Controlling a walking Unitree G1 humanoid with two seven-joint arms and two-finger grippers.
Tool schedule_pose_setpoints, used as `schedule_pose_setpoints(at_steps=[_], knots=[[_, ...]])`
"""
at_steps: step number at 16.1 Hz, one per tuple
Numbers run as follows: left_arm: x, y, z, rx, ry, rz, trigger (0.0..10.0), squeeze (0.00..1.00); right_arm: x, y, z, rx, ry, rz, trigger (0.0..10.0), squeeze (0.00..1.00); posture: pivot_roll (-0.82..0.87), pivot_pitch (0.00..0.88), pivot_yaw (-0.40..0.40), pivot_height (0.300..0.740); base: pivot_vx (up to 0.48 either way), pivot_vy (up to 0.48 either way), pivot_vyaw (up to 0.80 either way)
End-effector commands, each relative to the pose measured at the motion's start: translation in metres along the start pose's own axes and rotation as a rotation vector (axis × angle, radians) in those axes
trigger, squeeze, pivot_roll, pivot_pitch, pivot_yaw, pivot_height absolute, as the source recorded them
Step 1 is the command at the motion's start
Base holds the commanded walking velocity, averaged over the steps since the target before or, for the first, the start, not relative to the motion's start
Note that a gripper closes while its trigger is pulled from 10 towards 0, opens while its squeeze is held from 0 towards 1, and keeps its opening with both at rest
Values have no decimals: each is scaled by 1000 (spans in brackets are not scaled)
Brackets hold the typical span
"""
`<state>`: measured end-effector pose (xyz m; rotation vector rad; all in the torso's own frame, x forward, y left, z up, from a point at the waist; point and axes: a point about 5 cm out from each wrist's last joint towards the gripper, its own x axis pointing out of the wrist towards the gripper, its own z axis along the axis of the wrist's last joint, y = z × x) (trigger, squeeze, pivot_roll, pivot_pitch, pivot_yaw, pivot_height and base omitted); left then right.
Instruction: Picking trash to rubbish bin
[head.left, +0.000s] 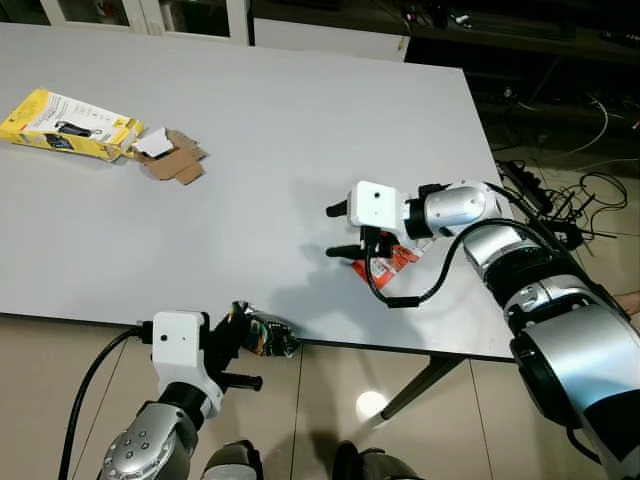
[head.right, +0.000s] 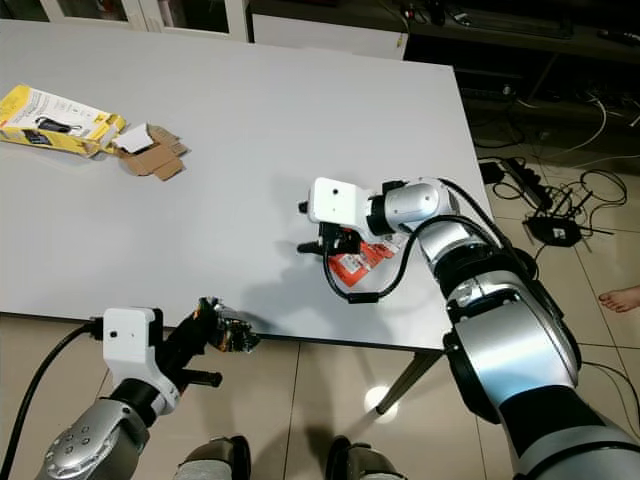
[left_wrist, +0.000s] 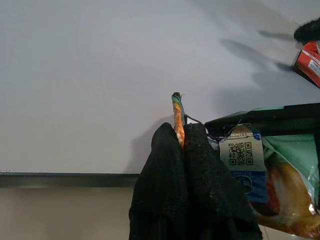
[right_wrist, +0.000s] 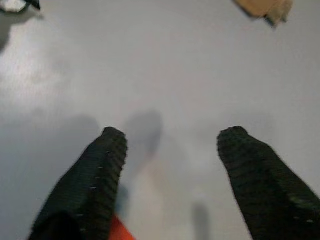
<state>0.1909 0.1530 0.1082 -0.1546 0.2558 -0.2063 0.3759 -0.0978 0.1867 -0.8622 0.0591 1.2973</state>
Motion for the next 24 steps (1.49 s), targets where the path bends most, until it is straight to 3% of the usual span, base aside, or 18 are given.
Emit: schedule_pose_setpoints(at_steps=[1,13,18,21,24], knots=[[-3,-1,-4,1,29,2,10000,0,-3,-5,2,-27,40,24,10000,0,80,173,-72,740,0,0,0],[-10,-3,-8,0,61,14,10000,0,-12,-14,-8,-176,269,-6,10000,0,90,204,-77,740,0,0,0],[-11,-3,-9,0,67,16,10000,0,-16,-16,-9,-162,269,-13,10000,0,90,204,-77,740,0,0,0],[-10,-3,-9,0,69,12,10000,0,-20,-26,-2,-138,232,-79,10000,0,89,202,-77,740,0,0,0],[-9,-4,-10,-1,66,12,10000,0,-28,-29,-11,-123,300,-160,10000,0,89,197,-80,740,0,0,0]])
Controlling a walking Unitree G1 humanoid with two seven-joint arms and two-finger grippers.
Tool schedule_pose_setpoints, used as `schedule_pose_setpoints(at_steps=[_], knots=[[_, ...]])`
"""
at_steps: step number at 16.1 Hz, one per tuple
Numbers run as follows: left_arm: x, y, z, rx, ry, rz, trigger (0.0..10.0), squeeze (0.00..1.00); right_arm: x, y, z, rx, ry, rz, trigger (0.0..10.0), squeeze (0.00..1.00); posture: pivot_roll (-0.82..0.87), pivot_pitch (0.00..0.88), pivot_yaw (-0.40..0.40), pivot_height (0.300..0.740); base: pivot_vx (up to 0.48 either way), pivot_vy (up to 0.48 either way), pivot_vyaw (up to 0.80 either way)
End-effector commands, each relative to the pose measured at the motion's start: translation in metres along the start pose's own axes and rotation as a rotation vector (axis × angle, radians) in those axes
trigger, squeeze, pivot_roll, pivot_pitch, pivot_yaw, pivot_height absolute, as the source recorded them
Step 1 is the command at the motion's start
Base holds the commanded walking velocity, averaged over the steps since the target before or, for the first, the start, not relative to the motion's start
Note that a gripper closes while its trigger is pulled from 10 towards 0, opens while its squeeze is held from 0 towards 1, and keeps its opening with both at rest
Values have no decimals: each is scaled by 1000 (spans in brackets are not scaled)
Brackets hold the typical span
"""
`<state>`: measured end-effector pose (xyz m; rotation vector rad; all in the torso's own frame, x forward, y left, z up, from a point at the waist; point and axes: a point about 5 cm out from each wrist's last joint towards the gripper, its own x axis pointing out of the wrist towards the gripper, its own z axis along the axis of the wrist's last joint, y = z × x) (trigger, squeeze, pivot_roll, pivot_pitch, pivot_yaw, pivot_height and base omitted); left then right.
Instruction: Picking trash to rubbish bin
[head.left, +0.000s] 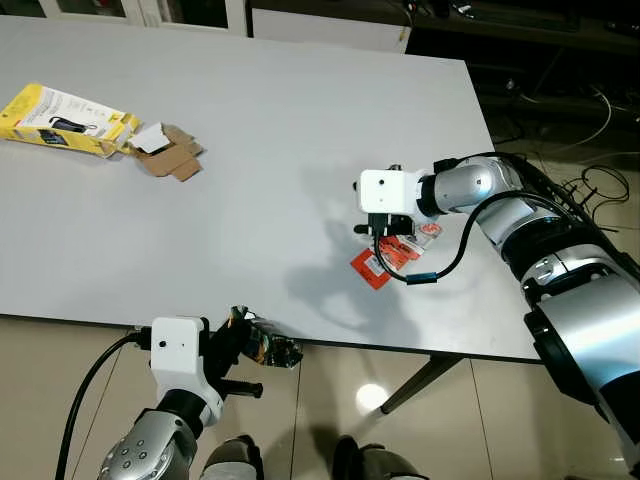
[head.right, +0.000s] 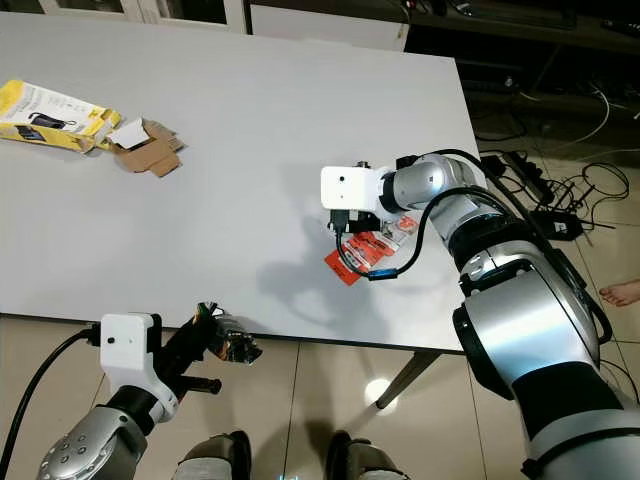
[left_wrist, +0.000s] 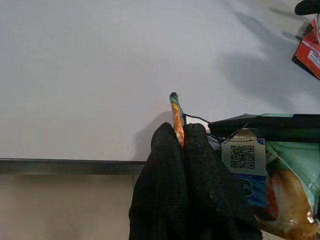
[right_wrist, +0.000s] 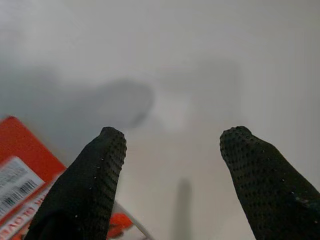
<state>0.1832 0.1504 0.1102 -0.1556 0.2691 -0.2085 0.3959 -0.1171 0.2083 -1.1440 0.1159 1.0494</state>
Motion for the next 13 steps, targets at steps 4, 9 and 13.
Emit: schedule_pose_setpoints(at_steps=[4,9,13], knots=[[-1,-1,-10,-2,51,14,10000,0,-6,0,-30,303,109,-202,10000,0,86,191,-85,740,0,0,0],[-1,0,-11,-4,55,13,10000,0,-2,-6,-31,746,8,-377,10000,0,83,187,-80,740,0,0,0],[0,0,-12,-14,57,13,10000,0,-1,-21,-15,1065,-198,-483,10000,0,78,186,-81,740,0,0,0]])
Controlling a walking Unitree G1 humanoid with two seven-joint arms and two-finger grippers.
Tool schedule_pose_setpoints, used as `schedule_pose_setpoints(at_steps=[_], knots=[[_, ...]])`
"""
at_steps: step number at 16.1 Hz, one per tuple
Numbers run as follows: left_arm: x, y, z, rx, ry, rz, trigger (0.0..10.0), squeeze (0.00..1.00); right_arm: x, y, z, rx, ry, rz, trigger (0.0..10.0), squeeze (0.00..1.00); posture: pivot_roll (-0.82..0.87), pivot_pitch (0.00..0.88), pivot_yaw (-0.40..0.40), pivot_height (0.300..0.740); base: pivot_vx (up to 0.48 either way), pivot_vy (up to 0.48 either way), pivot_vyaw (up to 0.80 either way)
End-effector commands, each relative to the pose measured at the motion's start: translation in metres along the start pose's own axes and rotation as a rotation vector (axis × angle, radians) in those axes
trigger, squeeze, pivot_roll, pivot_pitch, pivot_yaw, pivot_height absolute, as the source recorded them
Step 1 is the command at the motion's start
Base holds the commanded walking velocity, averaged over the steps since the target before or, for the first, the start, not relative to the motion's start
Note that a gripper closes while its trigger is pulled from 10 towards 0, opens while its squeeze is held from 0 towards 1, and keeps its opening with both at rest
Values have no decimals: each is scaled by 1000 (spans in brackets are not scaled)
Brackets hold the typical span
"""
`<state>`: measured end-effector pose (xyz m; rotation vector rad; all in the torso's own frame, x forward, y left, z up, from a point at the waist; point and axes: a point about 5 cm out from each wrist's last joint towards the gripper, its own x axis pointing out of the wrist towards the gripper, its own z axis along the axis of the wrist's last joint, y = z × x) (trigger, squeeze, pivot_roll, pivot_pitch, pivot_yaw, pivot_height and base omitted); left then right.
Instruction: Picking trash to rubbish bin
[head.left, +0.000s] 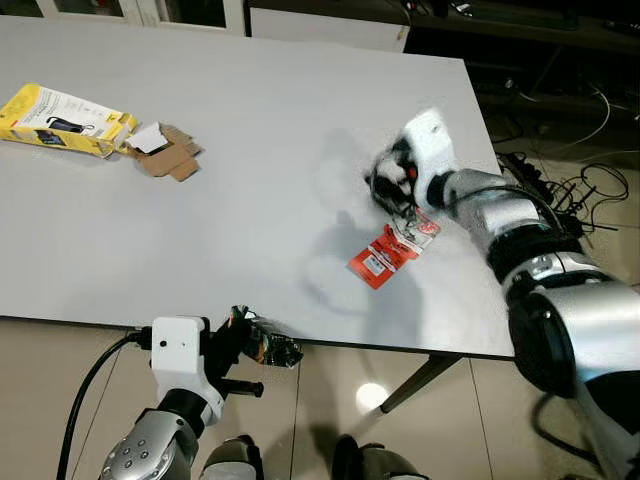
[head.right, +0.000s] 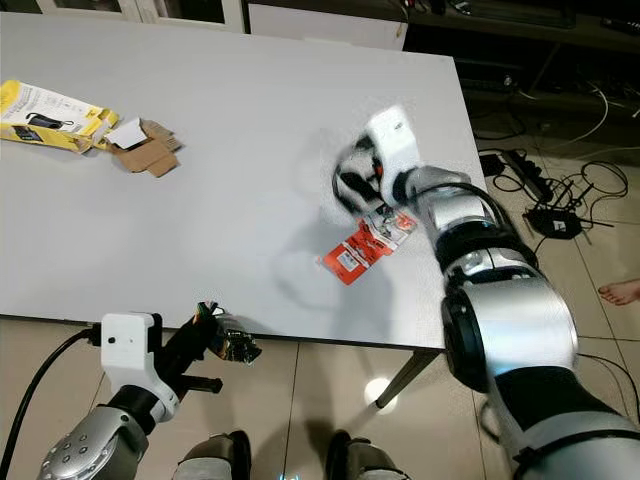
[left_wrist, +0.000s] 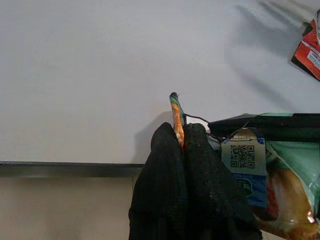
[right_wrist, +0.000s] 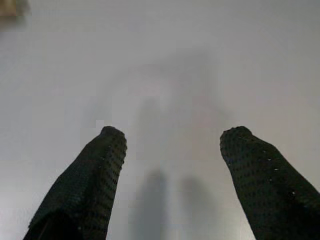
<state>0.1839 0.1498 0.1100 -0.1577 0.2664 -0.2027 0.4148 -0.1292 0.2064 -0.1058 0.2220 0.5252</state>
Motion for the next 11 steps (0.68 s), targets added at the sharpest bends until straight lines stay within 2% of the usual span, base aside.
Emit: schedule_pose_setpoints(at_steps=[1,2,4,7,11], knots=[[-1,1,-12,-12,61,7,10000,0,0,0,12,78,-50,-18,10000,0,78,186,-81,740,0,0,0],[0,0,-12,-14,62,7,10000,0,1,0,9,134,-52,-42,10000,0,74,186,-83,740,0,0,0],[0,0,-13,-17,63,6,10000,0,1,-4,-4,343,-27,-138,10000,0,72,187,-82,740,0,0,0],[0,0,-14,-19,66,2,10000,0,0,-5,-13,411,3,-195,10000,0,72,187,-82,740,0,0,0],[1,-1,-14,-21,64,-2,10000,0,-1,-6,-25,452,73,-289,10000,0,61,186,-81,740,0,0,0]])
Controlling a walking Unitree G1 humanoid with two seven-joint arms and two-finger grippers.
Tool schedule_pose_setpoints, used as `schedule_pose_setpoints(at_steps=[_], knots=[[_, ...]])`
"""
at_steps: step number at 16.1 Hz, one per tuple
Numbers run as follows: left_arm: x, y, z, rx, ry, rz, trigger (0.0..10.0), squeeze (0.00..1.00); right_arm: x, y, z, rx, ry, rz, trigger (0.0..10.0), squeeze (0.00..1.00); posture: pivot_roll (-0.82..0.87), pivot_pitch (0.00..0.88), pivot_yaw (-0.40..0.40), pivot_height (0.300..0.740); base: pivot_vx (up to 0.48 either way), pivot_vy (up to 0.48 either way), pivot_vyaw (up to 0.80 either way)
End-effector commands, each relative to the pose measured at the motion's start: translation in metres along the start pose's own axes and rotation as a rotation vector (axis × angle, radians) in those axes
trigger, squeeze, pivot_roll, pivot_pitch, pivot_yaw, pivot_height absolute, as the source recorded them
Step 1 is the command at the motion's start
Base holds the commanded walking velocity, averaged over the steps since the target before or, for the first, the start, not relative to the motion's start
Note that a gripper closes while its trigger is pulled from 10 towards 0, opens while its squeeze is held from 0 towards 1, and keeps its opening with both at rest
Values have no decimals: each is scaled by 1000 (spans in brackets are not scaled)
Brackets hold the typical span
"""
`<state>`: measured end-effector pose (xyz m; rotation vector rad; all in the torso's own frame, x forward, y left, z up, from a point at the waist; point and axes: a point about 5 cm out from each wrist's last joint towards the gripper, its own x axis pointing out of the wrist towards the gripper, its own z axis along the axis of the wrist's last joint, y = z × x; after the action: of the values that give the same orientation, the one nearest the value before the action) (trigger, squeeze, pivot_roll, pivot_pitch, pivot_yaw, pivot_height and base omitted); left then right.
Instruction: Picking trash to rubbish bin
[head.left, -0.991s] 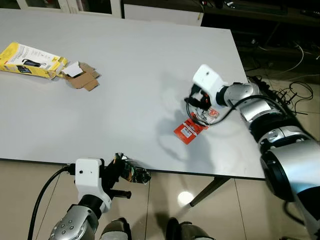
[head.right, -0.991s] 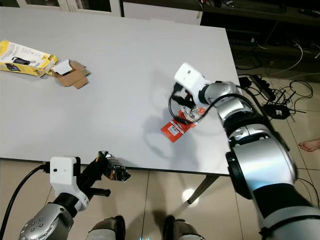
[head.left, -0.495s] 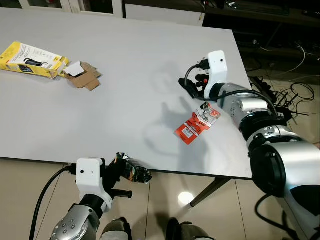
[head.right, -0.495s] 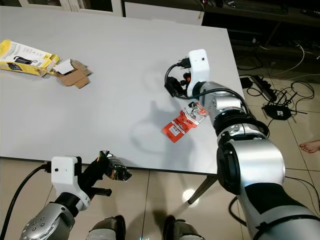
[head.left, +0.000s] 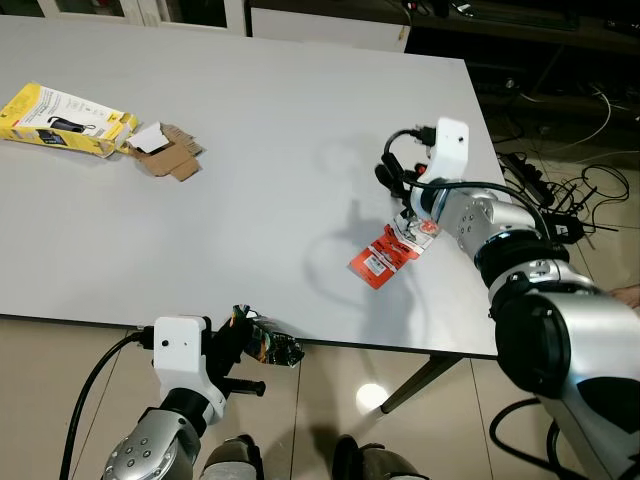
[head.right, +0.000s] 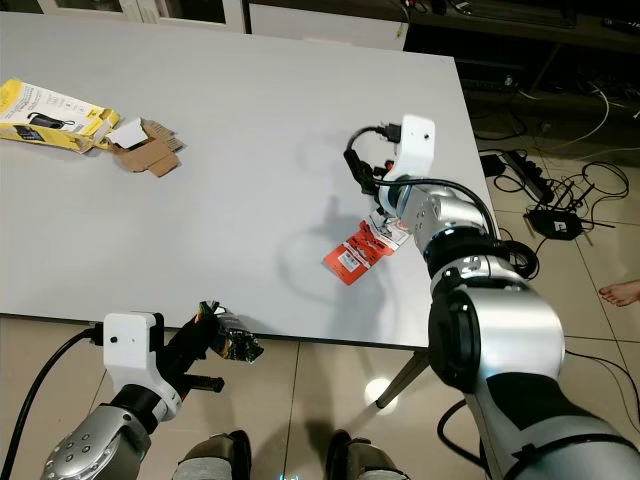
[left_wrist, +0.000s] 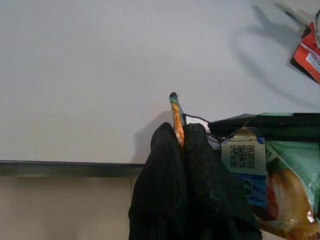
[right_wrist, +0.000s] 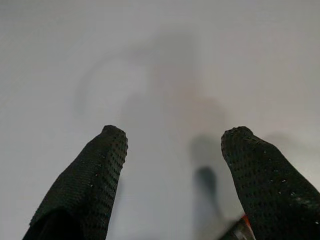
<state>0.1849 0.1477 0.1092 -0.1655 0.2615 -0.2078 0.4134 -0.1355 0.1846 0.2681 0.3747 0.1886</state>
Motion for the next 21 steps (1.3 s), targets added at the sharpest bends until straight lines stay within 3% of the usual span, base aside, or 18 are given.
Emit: schedule_pose_setpoints(at_steps=[1,5,15,21], knots=[[0,1,-13,-16,71,5,10000,0,-1,-6,-6,-1,34,-60,10000,0,61,186,-81,740,0,0,0],[0,0,-14,-20,70,7,10000,0,-4,-19,-11,-30,48,-168,10000,0,59,186,-84,740,0,0,0],[4,1,-15,-22,75,3,10000,0,-10,-17,-2,-61,47,-205,10000,0,32,180,-90,740,0,0,0],[11,0,-15,-23,74,-16,10000,0,-25,-15,-22,-63,92,-192,10000,0,3,171,-81,740,0,0,0]])
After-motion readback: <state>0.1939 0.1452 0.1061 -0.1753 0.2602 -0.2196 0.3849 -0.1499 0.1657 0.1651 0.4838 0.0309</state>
